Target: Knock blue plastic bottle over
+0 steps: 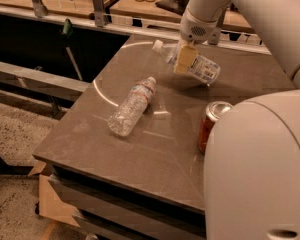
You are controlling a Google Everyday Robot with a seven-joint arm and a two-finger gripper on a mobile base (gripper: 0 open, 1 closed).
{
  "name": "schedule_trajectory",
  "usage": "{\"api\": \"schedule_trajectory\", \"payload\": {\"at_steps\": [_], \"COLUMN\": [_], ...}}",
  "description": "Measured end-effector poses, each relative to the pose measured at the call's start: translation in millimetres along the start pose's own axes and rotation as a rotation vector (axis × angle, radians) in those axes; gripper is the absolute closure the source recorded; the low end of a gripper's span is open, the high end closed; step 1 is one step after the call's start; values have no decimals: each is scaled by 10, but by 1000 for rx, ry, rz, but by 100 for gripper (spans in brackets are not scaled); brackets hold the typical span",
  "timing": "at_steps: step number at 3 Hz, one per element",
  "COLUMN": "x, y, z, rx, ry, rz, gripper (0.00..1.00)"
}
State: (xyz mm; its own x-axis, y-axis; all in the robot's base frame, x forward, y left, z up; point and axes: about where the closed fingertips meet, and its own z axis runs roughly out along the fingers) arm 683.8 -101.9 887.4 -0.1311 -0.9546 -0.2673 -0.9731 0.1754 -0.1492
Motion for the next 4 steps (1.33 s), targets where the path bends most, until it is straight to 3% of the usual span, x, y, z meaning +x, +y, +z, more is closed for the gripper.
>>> {"api": "schedule_trajectory", "payload": {"at_steps": [2,3,4], "x": [1,-27,19], "y": [88,57,-65], "z": [208,187,24], "rx": [-85,-94,-59], "ry": [-48,-94,-193], "rz": [36,58,147], "gripper": [12,0,0]}}
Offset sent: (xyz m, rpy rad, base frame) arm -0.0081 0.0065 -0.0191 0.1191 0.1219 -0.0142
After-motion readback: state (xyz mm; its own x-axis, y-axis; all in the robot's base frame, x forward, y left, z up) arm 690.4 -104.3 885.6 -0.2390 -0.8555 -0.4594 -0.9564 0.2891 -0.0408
